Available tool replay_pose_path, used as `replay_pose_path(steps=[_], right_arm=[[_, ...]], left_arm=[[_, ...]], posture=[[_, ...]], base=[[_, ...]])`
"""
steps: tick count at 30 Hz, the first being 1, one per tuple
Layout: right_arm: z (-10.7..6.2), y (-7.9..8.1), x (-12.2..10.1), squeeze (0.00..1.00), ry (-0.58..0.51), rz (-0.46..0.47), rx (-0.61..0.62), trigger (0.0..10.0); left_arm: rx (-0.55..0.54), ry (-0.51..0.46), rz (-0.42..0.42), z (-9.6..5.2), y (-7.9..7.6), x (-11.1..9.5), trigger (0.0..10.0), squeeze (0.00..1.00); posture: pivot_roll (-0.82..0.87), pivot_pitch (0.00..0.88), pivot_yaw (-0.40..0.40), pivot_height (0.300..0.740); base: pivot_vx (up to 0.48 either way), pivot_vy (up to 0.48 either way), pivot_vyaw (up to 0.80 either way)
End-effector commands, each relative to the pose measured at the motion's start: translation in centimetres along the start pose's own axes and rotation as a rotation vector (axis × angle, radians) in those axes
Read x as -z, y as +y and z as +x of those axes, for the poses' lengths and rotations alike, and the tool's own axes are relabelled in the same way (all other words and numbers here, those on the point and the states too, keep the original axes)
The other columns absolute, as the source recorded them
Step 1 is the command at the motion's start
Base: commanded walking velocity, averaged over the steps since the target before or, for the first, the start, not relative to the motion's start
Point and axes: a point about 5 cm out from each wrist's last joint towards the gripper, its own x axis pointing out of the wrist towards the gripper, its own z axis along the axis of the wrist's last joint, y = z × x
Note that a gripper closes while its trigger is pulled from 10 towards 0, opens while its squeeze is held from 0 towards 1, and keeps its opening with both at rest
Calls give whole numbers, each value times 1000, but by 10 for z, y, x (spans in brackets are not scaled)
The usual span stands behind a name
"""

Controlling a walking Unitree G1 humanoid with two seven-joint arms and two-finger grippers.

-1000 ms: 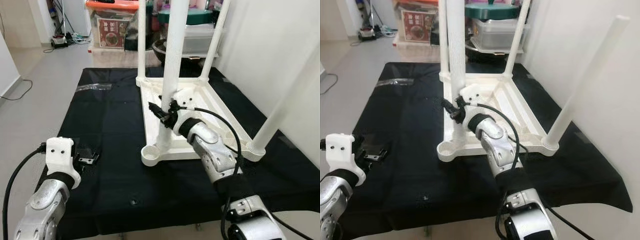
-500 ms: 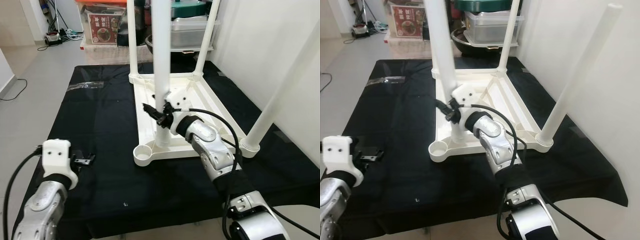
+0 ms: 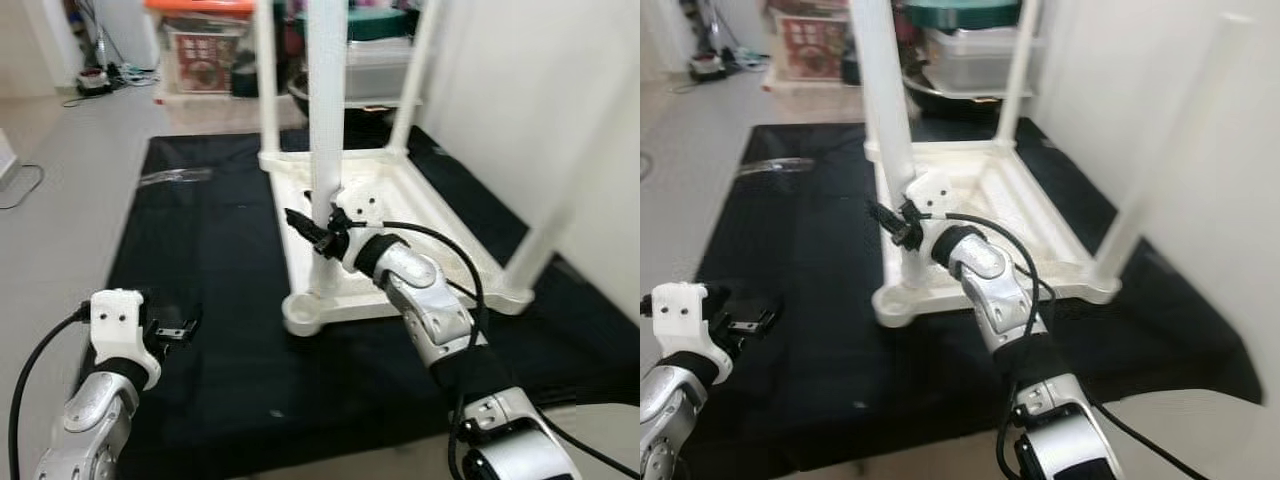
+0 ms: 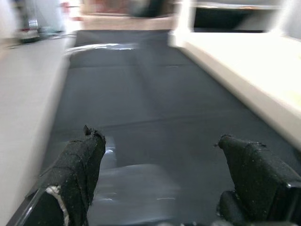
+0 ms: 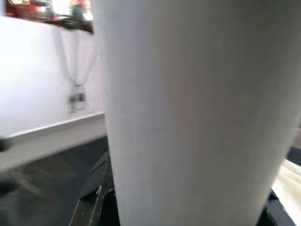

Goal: Building children table

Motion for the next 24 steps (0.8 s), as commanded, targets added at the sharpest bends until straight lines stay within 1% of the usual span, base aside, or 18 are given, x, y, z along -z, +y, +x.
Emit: replay_pose_path(steps=[1, 6, 7, 11, 13, 17, 18, 19, 21, 22, 24], right_arm=[[-6, -9, 0, 0, 5, -9, 29, 10000], [-6, -10, -1, 0, 3, -12, 36, 10000], [-6, -11, -1, 0, 3, -15, 39, 10000], [-7, -12, -1, 0, 4, -24, 41, 10000], [-8, -17, -1, 0, 9, -50, 42, 10000], [-9, -19, -1, 0, 10, -59, 41, 10000], [-10, -23, -3, 0, 13, -68, 42, 10000], [-10, -23, -3, 0, 13, -68, 42, 10000], [-14, -31, -6, 0, 26, -105, 13, 10000], [-14, -31, -6, 0, 26, -105, 13, 10000], [-19, -32, -4, 0, 54, -160, -64, 10000]], left_arm=[[36, -16, -22, 2, -6, -2, 10000, 0], [52, -4, -25, 2, -9, -2, 10000, 0], [41, -1, -12, 3, -8, 0, 10000, 0], [32, -2, -5, 3, -8, 1, 10000, 0], [33, -6, -1, 2, -9, 1, 10000, 0], [34, -7, 0, 2, -10, 2, 10000, 0], [34, -6, 1, 2, -10, 2, 10000, 0], [34, -6, 1, 2, -10, 2, 10000, 0], [37, -4, -1, 3, -11, 3, 10000, 0], [37, -4, -1, 3, -11, 3, 10000, 0], [42, -2, -2, 4, -12, 3, 10000, 0]], posture=[[100, 0, -72, 740], [101, 0, -74, 740], [101, 0, -74, 740], [102, 0, -76, 740], [102, 0, -76, 740], [102, 0, -76, 740], [102, 0, -76, 740], [102, 0, -76, 740], [95, 0, -76, 740], [95, 0, -76, 740], [94, 0, -76, 740]], base=[[0, 0, 0], [0, 0, 0], [0, 0, 0], [0, 0, 0], [0, 0, 0], [0, 0, 0], [0, 0, 0], [0, 0, 0], [0, 0, 0], [0, 0, 0], [0, 0, 0]])
